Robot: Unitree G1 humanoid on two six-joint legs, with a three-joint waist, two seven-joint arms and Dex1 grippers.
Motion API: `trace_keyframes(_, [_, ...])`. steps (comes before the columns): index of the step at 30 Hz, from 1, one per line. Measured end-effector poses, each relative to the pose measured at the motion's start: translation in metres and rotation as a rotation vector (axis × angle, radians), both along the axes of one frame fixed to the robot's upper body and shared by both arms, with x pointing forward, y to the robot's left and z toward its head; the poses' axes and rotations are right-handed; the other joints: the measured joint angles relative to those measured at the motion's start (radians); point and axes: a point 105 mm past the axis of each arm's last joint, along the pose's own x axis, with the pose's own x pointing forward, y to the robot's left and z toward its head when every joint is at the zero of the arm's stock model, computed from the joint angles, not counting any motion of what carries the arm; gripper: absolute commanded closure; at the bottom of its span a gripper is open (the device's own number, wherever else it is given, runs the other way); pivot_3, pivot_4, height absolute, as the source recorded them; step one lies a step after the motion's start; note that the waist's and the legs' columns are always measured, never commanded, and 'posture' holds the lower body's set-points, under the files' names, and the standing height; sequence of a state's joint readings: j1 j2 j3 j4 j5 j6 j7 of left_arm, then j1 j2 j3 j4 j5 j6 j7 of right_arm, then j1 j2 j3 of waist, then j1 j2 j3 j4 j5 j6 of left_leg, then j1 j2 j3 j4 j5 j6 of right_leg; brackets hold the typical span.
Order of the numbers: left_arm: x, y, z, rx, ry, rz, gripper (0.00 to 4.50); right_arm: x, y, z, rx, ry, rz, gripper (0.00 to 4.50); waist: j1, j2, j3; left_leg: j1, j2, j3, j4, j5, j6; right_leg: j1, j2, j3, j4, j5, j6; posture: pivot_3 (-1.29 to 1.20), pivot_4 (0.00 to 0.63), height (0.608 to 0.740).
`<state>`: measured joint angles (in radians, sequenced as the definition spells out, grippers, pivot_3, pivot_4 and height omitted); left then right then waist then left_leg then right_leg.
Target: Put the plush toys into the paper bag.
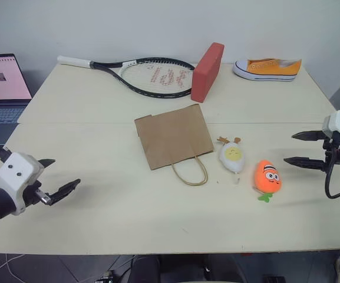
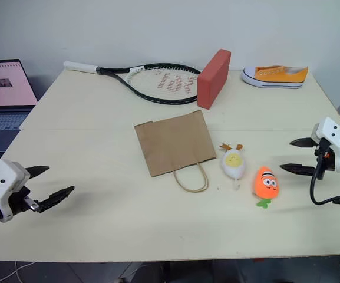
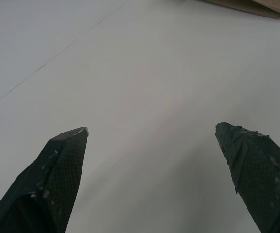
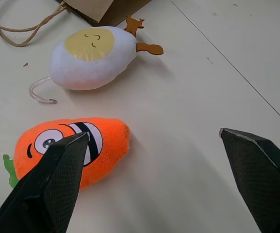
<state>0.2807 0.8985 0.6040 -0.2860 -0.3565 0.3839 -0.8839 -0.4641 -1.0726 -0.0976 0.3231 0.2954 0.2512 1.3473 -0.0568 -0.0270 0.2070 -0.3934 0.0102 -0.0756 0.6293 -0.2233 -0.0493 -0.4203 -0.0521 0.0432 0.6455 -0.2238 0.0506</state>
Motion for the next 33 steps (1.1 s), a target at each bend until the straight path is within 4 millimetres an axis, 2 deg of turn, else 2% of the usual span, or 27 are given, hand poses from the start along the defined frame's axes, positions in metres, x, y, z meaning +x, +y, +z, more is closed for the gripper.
trace_keyframes(11, [0.000,-0.005,0.001,-0.038,0.005,-0.018,0.01,0.000,0.000,0.000,0.001,-0.001,0.000,0.00,0.000,0.000,0.000,0.000,0.000,0.000,0.000,0.000,0.000,0.000,0.000,0.000,0.000,0.001,0.001,0.00,0.150,0.740])
trace_keyframes(19, [0.005,-0.015,0.018,-0.142,-0.068,-0.060,0.01,0.004,0.002,0.003,0.008,-0.027,-0.009,0.00,-0.001,0.000,0.000,0.001,0.000,0.001,0.000,0.000,0.000,0.000,0.000,0.001,0.000,0.002,0.003,0.00,0.150,0.740])
trace_keyframes(33, [-0.001,-0.008,0.007,0.025,-0.106,-0.088,0.01,0.006,0.001,0.004,0.012,-0.036,-0.026,0.00,0.001,0.000,0.000,0.001,0.000,0.001,0.001,0.000,0.000,0.000,0.000,0.002,0.001,0.002,0.003,0.00,0.150,0.740])
